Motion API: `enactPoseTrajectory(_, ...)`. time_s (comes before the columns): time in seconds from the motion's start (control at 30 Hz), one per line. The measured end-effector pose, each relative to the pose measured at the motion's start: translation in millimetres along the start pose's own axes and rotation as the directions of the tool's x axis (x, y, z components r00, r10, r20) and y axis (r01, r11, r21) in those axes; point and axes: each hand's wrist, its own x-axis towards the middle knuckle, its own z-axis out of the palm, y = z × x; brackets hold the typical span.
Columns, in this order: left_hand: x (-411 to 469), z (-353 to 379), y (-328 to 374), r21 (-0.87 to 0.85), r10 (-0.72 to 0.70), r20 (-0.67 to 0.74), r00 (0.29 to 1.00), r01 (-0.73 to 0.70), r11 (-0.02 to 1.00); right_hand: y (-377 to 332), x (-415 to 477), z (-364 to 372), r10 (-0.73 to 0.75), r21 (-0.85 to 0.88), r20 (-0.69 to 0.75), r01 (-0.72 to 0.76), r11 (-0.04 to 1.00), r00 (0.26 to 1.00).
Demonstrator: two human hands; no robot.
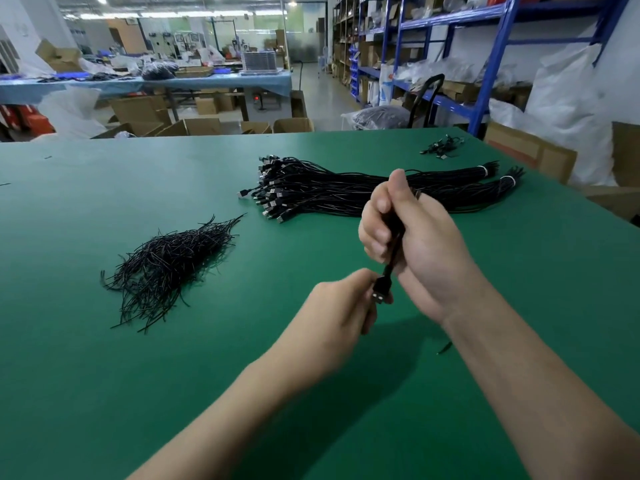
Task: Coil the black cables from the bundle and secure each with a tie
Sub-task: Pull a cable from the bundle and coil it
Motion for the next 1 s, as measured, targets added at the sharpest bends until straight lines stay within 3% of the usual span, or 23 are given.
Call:
enactPoseTrajectory(0.07, -2, -4, 8, 0.201, -0.009, 0.064, 0.998, -0.004, 0.980, 3, 5, -6, -0.042, -0.275, -0.099, 0.013, 0.961, 0.994)
enactPoseTrajectory(0.13, -2, -15, 16, 0.388, -0.038, 0.092, 0.995, -0.001, 0.922, 9, 5, -11, -0.025, -0.442, -0.124, -0.032, 0.896, 0.992)
enactPoseTrajectory(0.27, 2, -50, 36, 0.548, 0.037, 0.092, 0.995, -0.082, 0.833, 25, -7, -12, 0.090, -0.700, 0.001, -0.064, 0.712, 0.996)
enactPoseTrajectory(0.43, 7, -81, 38, 0.461, 0.268, 0.085, 0.960, -0.276, 0.843, 33, -17, -7, 0.327, -0.577, 0.165, -0.178, 0.797, 0.930)
enactPoseTrajectory(0.53, 13, -83, 25, 0.419, 0.277, 0.039, 0.960, -0.267, 0.868, 34, -18, -10, 0.430, -0.549, 0.270, -0.229, 0.804, 0.861)
enactPoseTrajectory(0.7, 17, -74, -5, 0.223, 0.231, 0.075, 0.970, -0.242, 0.944, 39, -24, -17, 0.496, -0.643, 0.304, -0.209, 0.737, 0.813)
enactPoseTrajectory(0.9, 17, -57, -23, 0.358, 0.298, 0.042, 0.954, -0.293, 0.887, 45, -22, -25, 0.522, -0.667, 0.277, -0.230, 0.709, 0.806)
enactPoseTrajectory(1.0, 16, -50, -24, 0.434, 0.318, 0.073, 0.945, -0.317, 0.843, 48, -22, -31, 0.586, -0.649, 0.259, -0.311, 0.695, 0.768)
